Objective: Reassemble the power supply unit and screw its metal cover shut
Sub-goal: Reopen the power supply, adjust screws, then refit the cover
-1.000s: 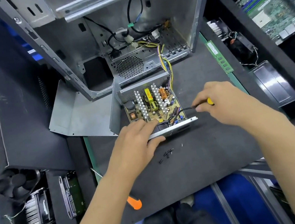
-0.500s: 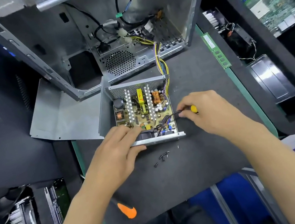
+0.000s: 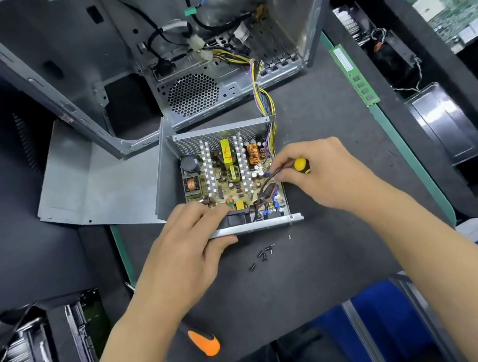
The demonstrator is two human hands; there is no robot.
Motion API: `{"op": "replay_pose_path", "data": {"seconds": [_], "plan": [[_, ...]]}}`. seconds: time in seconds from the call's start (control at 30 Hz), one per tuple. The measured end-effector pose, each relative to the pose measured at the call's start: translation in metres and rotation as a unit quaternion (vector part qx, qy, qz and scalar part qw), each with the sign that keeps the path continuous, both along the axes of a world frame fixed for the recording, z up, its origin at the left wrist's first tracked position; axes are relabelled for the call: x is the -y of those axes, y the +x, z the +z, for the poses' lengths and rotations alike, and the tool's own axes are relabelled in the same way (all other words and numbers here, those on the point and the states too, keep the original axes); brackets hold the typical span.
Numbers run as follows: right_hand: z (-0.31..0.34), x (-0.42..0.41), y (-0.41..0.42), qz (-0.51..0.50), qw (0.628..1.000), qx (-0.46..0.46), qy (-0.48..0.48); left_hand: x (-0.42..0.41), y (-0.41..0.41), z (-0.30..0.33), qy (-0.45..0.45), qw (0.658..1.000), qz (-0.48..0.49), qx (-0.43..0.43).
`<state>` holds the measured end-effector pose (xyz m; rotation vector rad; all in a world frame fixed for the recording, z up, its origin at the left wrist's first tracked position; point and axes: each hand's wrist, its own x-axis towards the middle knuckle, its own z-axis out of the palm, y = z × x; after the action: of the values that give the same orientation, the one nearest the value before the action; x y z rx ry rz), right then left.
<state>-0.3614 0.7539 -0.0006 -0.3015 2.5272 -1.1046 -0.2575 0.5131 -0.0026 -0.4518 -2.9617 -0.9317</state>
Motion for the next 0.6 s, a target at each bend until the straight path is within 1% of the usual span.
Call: {"op": "replay_pose_path", "data": {"seconds": [0.1, 0.27, 0.4, 0.6], "plan": [[0.001, -0.003, 0.0, 0.005, 1.0, 0.016, 0.007, 0.001, 0.0, 0.0, -0.002, 1.0, -0.002, 0.002], [0.0, -0.009, 0.004, 0.016, 0.997, 0.051, 0.055, 0.001, -0.001, -0.003, 0.008, 1.0, -0.007, -0.011], [-0.005, -0.01, 0.011, -0.019, 0.996, 0.078, 0.027, 0.002, 0.0, -0.005, 0.015, 1.0, -0.007, -0.015], [-0.014, -0.006, 0.021, -0.039, 0.997, 0.059, 0.024, 0.001, -0.001, -0.008, 0.01, 1.0, -0.003, -0.014]]}}
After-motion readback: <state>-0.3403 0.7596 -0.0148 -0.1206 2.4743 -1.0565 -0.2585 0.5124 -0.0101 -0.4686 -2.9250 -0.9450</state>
